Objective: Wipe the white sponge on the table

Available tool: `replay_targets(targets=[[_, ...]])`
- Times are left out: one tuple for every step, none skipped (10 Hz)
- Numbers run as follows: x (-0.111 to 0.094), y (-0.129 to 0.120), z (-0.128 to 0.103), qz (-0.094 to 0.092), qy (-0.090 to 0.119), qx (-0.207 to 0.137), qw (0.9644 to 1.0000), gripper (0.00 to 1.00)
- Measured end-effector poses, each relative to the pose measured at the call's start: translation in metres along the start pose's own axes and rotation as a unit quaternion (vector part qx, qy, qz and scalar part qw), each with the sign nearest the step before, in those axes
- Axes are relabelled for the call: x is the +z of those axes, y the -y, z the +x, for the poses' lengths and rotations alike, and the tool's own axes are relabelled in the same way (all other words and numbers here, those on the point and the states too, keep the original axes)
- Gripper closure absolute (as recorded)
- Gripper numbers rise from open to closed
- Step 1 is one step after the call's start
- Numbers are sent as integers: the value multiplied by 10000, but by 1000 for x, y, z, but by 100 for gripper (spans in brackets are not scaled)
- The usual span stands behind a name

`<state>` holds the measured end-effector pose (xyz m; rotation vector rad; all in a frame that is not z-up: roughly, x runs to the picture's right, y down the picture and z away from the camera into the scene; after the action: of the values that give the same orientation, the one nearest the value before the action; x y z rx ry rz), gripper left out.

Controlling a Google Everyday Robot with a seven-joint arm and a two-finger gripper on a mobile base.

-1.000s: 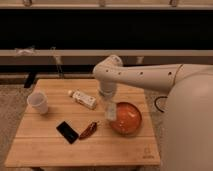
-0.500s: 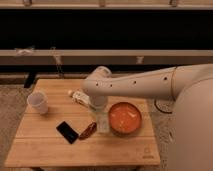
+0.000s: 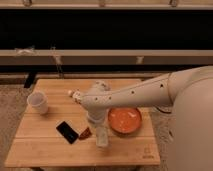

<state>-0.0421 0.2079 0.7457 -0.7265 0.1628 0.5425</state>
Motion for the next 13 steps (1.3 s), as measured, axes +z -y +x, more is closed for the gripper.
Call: replay_targets(targets=[[11, 2, 4, -57, -63, 55, 9999, 100], [17, 3, 4, -84, -97, 68, 9999, 100], [25, 5, 2, -102, -129, 62, 9998, 100], [32, 6, -3, -118, -156, 39, 9998, 100], [35, 11, -5, -113, -181, 44, 9998, 100], [38, 15, -5, -110, -201, 48, 9997, 100], [41, 21, -9, -98, -219, 48, 9997, 100], [42, 29, -14, -67, -221, 31, 9997, 100], [43, 36, -18, -36, -222, 25, 9997, 100], [43, 44, -22, -13, -218, 26, 9998, 100], [44, 51, -32, 31, -213, -32, 9998, 100], [45, 50, -40, 43, -210, -99, 9997, 100], [47, 49, -50, 63, -211, -207, 9995, 100]])
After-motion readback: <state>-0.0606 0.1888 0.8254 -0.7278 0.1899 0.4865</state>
